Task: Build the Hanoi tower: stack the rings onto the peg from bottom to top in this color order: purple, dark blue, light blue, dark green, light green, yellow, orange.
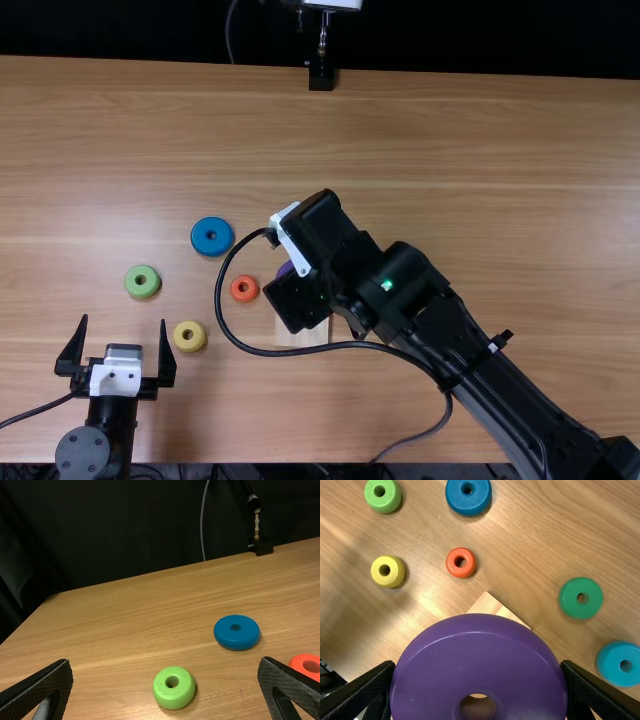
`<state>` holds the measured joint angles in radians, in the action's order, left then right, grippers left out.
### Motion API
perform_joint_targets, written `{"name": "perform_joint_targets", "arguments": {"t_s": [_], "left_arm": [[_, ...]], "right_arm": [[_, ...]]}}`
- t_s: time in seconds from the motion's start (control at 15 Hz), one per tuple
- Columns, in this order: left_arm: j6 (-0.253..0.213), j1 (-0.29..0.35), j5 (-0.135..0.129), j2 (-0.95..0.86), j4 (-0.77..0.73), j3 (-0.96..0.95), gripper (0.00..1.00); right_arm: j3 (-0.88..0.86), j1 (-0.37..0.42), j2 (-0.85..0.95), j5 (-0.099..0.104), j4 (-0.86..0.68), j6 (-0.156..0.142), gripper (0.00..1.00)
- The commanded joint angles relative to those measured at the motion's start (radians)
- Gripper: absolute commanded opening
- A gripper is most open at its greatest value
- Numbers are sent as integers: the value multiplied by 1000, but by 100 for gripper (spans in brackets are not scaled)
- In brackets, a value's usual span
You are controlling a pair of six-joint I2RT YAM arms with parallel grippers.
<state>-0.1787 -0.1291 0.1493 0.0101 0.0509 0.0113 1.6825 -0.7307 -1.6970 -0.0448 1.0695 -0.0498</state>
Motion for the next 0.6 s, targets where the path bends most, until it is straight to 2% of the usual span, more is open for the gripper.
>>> {"name": "perform_joint_targets", "arguments": {"t_s": [0.0,0.53], "left_arm": [[8,8,5,-10,34,-11,100],[8,8,5,-10,34,-11,100]], "right_arm": [[2,14,-12,1,-3,4,0],[-35,13,-23,4,-8,2,0]]}}
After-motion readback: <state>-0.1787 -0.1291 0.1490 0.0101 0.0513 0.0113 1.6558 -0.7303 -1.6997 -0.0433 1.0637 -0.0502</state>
